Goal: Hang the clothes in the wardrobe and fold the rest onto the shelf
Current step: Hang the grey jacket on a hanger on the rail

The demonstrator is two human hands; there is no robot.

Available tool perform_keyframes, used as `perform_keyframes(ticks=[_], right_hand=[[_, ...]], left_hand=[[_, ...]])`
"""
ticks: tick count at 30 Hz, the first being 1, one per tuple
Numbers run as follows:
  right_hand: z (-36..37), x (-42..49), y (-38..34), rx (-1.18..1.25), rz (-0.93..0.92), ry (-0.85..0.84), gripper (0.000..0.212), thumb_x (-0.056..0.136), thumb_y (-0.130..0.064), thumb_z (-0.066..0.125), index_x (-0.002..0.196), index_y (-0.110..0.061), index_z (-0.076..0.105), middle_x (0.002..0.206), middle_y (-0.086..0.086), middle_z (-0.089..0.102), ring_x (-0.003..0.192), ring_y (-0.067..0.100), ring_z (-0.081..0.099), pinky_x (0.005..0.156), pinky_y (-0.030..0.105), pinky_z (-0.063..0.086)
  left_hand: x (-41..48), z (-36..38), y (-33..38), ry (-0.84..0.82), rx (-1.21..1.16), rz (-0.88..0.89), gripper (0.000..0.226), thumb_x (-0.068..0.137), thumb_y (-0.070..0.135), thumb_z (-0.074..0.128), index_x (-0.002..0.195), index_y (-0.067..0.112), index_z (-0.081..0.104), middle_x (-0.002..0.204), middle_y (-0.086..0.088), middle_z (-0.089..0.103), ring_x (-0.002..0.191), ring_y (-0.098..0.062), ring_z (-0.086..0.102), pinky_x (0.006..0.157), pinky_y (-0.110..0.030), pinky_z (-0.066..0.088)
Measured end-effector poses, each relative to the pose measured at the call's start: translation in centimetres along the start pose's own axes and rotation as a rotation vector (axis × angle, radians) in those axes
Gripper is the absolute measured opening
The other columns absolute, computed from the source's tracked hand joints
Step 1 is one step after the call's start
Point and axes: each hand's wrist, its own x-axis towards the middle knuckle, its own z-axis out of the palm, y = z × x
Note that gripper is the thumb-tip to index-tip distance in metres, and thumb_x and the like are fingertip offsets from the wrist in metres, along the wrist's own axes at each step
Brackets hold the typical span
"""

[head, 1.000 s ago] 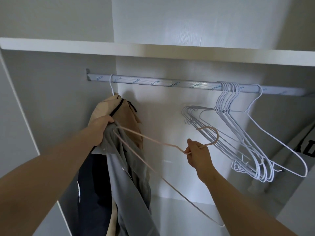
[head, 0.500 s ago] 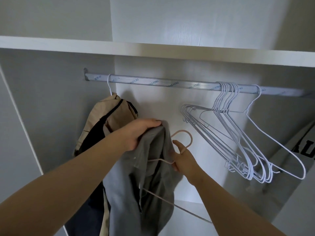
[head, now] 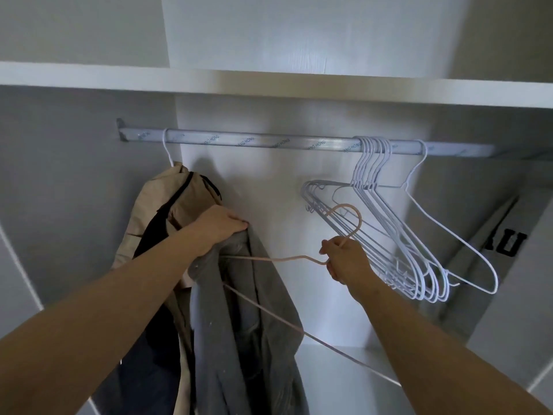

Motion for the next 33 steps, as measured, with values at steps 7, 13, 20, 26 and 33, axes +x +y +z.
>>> perform_keyframes(ticks=[7, 13, 20, 26, 33], right_hand=[[-1.7, 0.1, 1.1, 0.014, -0.024, 0.151, 0.024, 0.091, -0.011, 0.049, 0.071, -0.018, 0.061, 0.053, 0.000, 0.053, 0.041, 0.008, 0.047, 0.041, 0.019, 0.036], [-2.7, 0.8, 1.4, -0.047, -0.009, 0.188, 0.022, 0.087, -0.010, 0.051, 0.069, -0.014, 0.063, 0.056, 0.004, 0.055, 0.051, 0.017, 0.047, 0.054, 0.031, 0.039], [0.7, -0.2, 1.3, -0.161, -0.044, 0.083, 0.037, 0.092, -0.014, 0.038, 0.124, -0.021, 0.056, 0.100, 0.004, 0.059, 0.081, 0.018, 0.055, 0.072, 0.028, 0.045], [1.1, -0.3, 0.8, -0.044, 0.029, -0.065, 0.025, 0.091, -0.007, 0.038, 0.076, -0.008, 0.058, 0.063, 0.006, 0.050, 0.052, 0.017, 0.042, 0.051, 0.024, 0.031], [0.9, -0.5, -0.4, 0.028, -0.066, -0.011, 0.034, 0.086, -0.007, 0.044, 0.052, -0.011, 0.046, 0.036, -0.003, 0.045, 0.040, 0.011, 0.043, 0.050, 0.022, 0.034]], left_hand=[[0.7, 2.7, 0.7, 0.035, -0.326, -0.310, 0.034, 0.094, 0.010, 0.051, 0.124, -0.006, 0.050, 0.117, -0.017, 0.057, 0.095, -0.025, 0.054, 0.080, -0.030, 0.043], [-0.7, 4.1, 0.6, 0.053, -0.689, -0.521, 0.024, 0.097, 0.016, 0.046, 0.077, 0.004, 0.047, 0.077, -0.009, 0.045, 0.065, -0.020, 0.042, 0.083, -0.032, 0.043], [-4.2, 6.6, 5.5, -0.250, -0.807, -0.435, 0.027, 0.094, 0.019, 0.052, 0.071, 0.004, 0.055, 0.043, -0.007, 0.057, 0.040, -0.017, 0.055, 0.044, -0.024, 0.047], [-5.2, 5.8, 7.4, -0.400, -0.659, -0.107, 0.014, 0.092, 0.014, 0.052, 0.092, 0.009, 0.065, 0.071, -0.004, 0.064, 0.061, -0.014, 0.059, 0.062, -0.023, 0.047], [-3.5, 4.2, 3.5, -0.302, 0.343, 0.503, 0.024, 0.094, 0.014, 0.052, 0.115, 0.004, 0.057, 0.106, -0.005, 0.058, 0.101, -0.020, 0.054, 0.081, -0.019, 0.038]])
